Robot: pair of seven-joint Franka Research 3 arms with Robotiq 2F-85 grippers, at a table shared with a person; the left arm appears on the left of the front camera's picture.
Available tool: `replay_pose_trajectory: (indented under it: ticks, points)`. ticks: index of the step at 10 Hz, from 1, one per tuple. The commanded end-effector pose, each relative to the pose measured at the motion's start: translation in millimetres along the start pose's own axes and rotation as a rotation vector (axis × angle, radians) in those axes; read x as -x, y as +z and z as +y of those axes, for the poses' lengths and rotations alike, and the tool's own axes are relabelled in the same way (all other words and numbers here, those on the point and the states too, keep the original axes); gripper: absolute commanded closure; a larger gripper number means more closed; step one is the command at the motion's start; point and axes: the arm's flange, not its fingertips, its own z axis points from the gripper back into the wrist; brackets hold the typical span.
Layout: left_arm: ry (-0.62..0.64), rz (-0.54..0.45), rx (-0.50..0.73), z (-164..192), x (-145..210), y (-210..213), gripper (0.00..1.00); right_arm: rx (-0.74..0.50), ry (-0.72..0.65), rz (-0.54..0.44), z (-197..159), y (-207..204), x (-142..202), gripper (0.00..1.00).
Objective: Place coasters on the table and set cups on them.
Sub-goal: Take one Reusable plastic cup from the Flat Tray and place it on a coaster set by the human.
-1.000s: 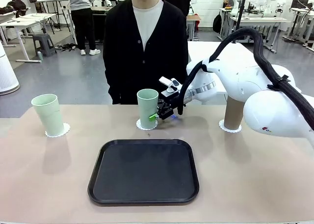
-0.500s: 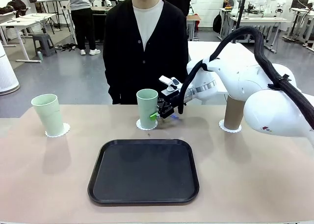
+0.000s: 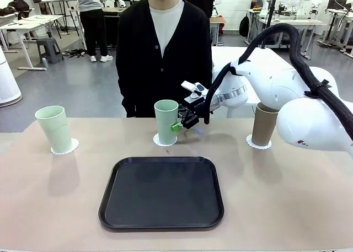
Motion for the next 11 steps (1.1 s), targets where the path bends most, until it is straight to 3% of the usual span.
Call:
replay_pose_trajectory:
  ticks: [1,6,9,11]
  points:
    - [-0.01,-0.008,0.009,-1,2,0,0.0,-0.005,-0.035,0.054,11,5,-2,0.0]
    - [-0.01,-0.008,0.009,-1,2,0,0.0,0.082,-0.077,0.15,29,28,-16,0.0]
    - [-0.01,-0.008,0.009,-1,2,0,0.0,0.326,-0.209,0.341,62,66,-51,0.0]
    - [-0.01,-0.008,0.009,-1,2,0,0.0,0.502,-0.343,0.442,105,83,-104,0.0]
